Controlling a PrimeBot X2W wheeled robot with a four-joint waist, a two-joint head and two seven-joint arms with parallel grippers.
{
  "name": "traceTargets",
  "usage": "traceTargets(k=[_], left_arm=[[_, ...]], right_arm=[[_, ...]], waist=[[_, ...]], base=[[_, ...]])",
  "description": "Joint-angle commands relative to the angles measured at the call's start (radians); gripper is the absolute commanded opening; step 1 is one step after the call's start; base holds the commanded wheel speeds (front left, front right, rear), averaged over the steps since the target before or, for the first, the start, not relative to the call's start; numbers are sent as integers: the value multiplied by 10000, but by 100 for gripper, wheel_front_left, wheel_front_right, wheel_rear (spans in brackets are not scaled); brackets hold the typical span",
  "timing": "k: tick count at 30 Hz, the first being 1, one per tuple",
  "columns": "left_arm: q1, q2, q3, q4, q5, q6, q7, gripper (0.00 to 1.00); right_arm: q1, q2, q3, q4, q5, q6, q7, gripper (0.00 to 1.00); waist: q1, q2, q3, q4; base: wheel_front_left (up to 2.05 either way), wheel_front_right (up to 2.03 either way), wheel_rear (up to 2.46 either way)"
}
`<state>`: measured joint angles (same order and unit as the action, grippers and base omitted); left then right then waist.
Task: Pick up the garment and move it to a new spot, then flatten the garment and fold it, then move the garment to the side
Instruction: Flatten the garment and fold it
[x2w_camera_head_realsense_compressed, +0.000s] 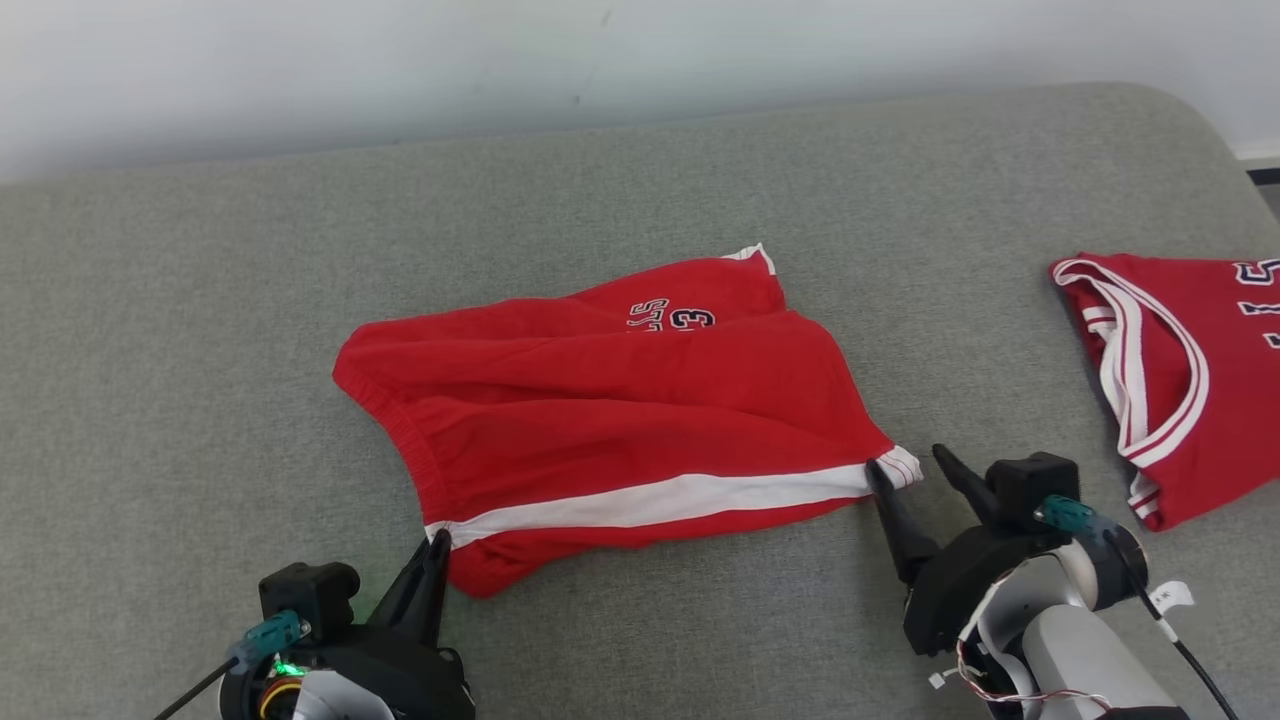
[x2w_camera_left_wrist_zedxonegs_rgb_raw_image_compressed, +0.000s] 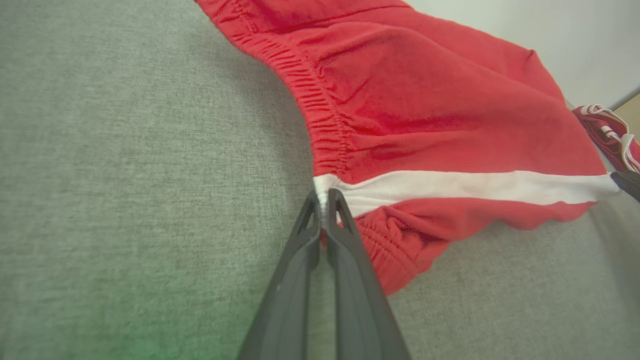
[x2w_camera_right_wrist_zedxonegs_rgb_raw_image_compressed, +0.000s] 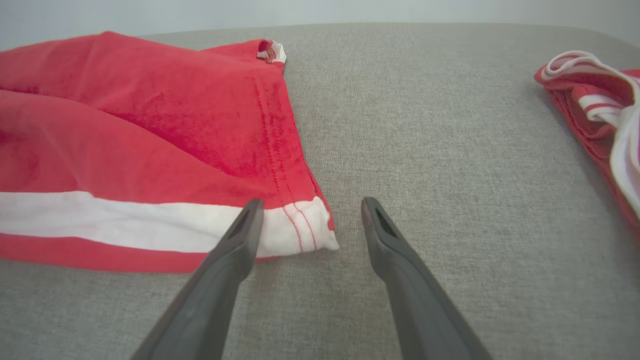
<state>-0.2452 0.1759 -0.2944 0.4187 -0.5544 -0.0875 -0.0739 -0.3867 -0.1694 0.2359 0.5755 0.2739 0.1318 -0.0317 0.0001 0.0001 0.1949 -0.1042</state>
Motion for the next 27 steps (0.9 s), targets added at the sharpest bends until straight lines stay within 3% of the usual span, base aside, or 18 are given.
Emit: traceTargets(k=[1, 6, 17, 27], left_arm=[[-91, -3, -13, 11, 39, 12, -48, 0], [-184, -52, -86, 92, 33, 2, -132, 0], [-109, -16, -116, 211, -107, 27, -248, 0], [-162, -47, -221, 254, -190, 45, -219, 0]], right_arm=[[-87, -49, 94, 53, 135, -29, 70, 100], [-121, -132, 523, 55, 332, -29, 104, 100], [206, -307, 583, -353, -400, -29, 341, 100], [57, -638, 664, -1115, -430, -29, 2430, 100]], waist=[[-1, -1, 122, 125], [-1, -1, 164, 176], [-1, -1, 22, 63], [-1, -1, 25, 90]], base=[[0, 0, 0], [0, 0, 0], [0, 0, 0], [0, 0, 0]])
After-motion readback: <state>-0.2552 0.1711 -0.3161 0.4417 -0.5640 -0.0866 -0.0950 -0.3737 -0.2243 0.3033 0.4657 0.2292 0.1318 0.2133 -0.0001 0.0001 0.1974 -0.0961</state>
